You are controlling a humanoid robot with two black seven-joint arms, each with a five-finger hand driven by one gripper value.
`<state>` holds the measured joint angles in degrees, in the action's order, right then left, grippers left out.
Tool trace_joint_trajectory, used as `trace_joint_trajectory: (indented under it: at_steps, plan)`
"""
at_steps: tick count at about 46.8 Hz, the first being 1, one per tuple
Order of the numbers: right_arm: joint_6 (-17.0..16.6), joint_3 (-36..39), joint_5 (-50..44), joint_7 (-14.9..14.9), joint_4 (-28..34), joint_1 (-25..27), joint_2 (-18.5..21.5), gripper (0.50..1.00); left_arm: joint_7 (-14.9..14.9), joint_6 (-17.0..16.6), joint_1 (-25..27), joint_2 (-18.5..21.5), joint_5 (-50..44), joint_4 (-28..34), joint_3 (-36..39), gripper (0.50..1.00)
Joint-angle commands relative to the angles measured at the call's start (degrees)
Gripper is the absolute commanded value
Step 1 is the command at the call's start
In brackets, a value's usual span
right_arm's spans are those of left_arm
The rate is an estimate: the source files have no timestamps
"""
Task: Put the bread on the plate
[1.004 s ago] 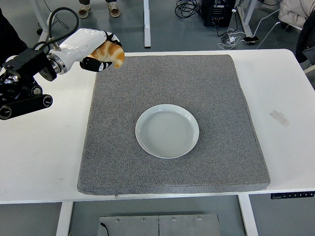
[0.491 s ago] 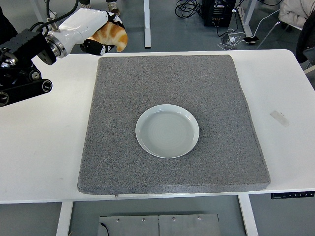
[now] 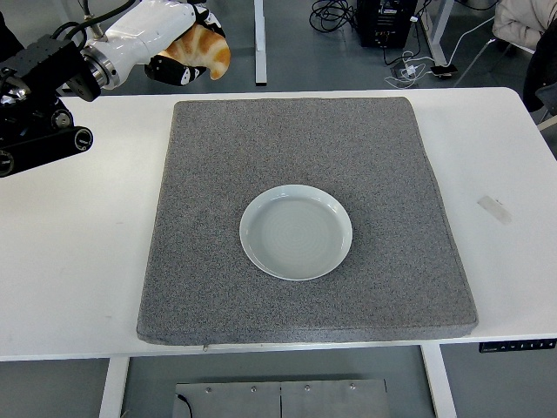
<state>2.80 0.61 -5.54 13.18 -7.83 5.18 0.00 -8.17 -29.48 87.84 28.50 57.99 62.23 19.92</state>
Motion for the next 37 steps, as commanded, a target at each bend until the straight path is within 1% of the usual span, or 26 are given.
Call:
trace_joint_trajectory:
  at_steps: [1,8,17,20,26,37]
  plan:
    - [0.01,0.0,0.0,0.0,0.0,0.0,0.0,1.0,0.0,0.21,0.05,-0.02,0.02,0.0,-0.24,0.5]
    - [0.01,0.0,0.0,0.0,0.0,0.0,0.0,1.0,-0.09,0.39,-0.04,-0.38,0.02,0.0,-0.41,0.5]
    - [0.01,0.0,0.0,0.0,0.0,0.0,0.0,1.0,-0.09,1.88,-0.04,-1.16,1.24,0.09,-1.55,0.5]
    - [0.01,0.0,0.0,0.0,0.0,0.0,0.0,1.0,-0.09,2.5,-0.04,-1.52,1.86,0.44,-2.34,0.5]
    - [0.01,0.0,0.0,0.0,0.0,0.0,0.0,1.0,-0.18,2.67,0.57,-1.78,2.3,1.67,-3.31,0.5]
    - [0.01,0.0,0.0,0.0,0.0,0.0,0.0,1.0,-0.17,2.67,1.63,-4.33,2.39,2.99,-3.49,0.5]
